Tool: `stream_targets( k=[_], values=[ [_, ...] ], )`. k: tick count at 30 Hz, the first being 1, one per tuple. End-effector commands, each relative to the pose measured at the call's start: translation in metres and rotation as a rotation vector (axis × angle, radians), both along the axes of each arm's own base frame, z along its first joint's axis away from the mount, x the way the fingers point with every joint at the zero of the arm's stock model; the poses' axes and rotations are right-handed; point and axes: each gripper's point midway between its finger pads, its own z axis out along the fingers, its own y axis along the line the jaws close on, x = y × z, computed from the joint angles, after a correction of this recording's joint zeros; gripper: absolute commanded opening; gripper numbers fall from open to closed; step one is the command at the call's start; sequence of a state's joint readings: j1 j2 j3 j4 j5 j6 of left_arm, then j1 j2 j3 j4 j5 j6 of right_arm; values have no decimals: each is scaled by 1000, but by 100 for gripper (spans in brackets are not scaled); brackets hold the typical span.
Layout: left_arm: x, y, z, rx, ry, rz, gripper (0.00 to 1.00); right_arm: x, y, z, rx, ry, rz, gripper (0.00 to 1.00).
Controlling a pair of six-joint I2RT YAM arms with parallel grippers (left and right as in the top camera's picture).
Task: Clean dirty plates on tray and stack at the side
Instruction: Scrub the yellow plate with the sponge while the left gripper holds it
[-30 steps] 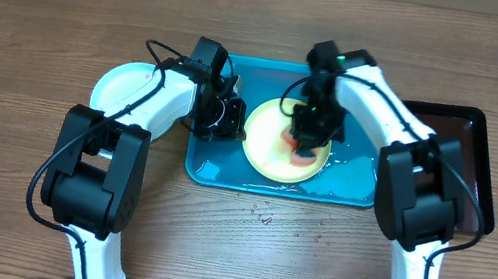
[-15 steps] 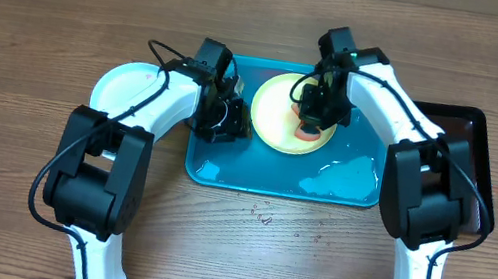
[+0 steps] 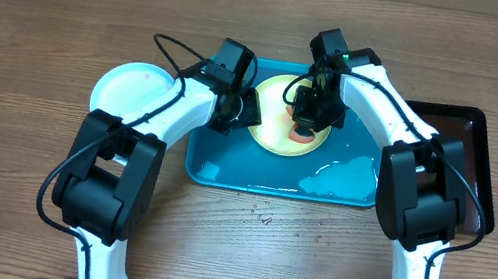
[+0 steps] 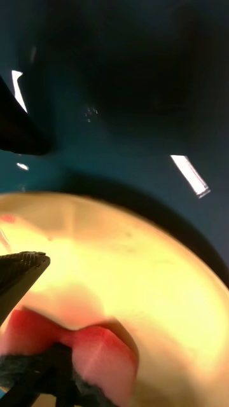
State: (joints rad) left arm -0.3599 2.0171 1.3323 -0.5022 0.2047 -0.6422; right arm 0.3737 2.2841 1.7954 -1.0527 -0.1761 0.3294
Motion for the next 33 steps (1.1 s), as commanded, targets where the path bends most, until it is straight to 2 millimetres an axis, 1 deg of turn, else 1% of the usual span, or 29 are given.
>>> stream_targets(
  k=[1,3,5,6,7,8,9,11,14,19,22,24,26,29,31,32,33],
  values=[
    [2,-6,-18,40,8,21,50,-16,3,-12,-17,57,10,4],
    [3,-9,-24,32,13,31,43,-16,3,-12,-18,59,10,4],
    [5,-9,-26,22,19,56,33,-17,3,-12,-20,63,10,4],
    [6,-8,-26,20,17,61,26,-17,3,-12,-20,65,10,4],
    [7,-7,-26,19,16,64,14,-18,2,-12,-21,67,10,4],
    [7,-6,-26,18,16,67,6,-19,2,-12,-23,70,10,4],
    [8,-5,-26,19,16,68,4,-20,2,-12,-23,73,10,4],
    [7,-5,-26,18,17,68,4,-21,4,-12,-11,82,11,4],
    [6,-9,-25,0,21,47,4,-25,15,-9,54,104,15,4],
    [3,-14,-24,-27,27,16,4,-31,46,0,201,122,62,4],
    [3,-17,-23,-37,26,-1,4,-36,65,4,246,121,95,4],
    [3,-17,-23,-37,26,-1,4,-36,71,4,250,114,86,4],
    [3,-17,-23,-38,26,-1,4,-29,74,4,260,99,52,4],
    [2,-18,-23,-49,32,-5,4,-10,72,6,283,56,-16,4],
    [1,-19,-23,-51,37,-6,4,3,65,7,290,31,-60,4],
    [0,-19,-23,-52,41,-8,4,16,53,7,279,5,-113,4],
    [0,-18,-23,-52,42,-7,4,23,46,7,281,-12,-127,4]
  ],
)
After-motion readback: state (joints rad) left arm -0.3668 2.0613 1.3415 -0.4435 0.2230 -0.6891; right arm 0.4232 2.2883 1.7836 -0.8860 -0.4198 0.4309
